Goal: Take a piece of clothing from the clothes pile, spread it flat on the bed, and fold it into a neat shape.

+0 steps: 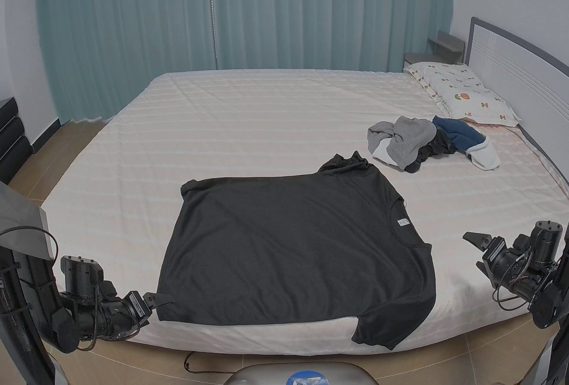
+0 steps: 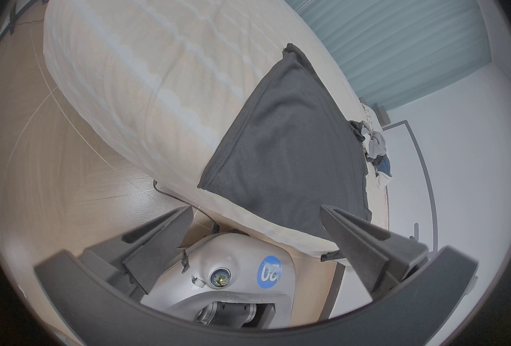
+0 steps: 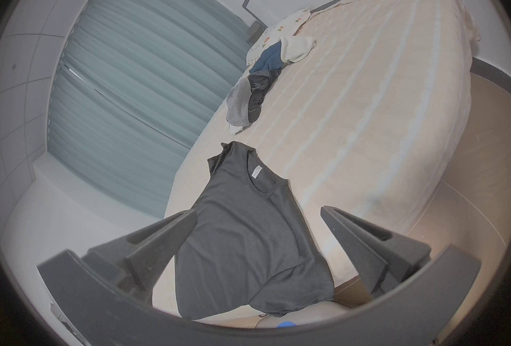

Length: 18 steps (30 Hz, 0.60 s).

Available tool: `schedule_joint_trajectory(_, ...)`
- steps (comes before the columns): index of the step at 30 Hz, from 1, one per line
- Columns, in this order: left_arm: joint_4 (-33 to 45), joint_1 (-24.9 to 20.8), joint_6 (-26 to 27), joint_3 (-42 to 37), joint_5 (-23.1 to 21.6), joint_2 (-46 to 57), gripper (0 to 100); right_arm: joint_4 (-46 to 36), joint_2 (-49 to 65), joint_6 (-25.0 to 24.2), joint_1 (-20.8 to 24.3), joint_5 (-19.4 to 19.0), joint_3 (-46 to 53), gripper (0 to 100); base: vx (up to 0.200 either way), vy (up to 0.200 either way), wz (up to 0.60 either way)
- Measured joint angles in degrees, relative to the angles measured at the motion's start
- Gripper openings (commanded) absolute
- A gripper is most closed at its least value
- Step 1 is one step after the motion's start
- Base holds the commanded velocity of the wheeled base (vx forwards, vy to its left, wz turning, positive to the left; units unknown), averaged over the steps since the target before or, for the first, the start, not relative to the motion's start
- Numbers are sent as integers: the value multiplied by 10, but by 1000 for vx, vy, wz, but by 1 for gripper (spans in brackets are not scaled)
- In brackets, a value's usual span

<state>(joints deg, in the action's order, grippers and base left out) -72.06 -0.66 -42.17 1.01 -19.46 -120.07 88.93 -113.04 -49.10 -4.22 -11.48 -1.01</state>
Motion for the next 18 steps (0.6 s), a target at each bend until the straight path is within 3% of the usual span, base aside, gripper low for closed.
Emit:
schedule_joint_trajectory(5, 1, -4, 11, 0, 0, -6, 100, 0, 0, 2, -1, -5, 0, 100, 0, 0, 0)
schedule_joint_trajectory(10, -10, -2, 74, 0, -3, -21, 100, 0, -1, 14, 11, -7, 0, 100, 0, 0, 0)
schedule_joint_trajectory(18, -111, 11, 197, 1, -10, -72, 100, 0, -15, 132, 24, -35, -36, 100, 0, 0, 0)
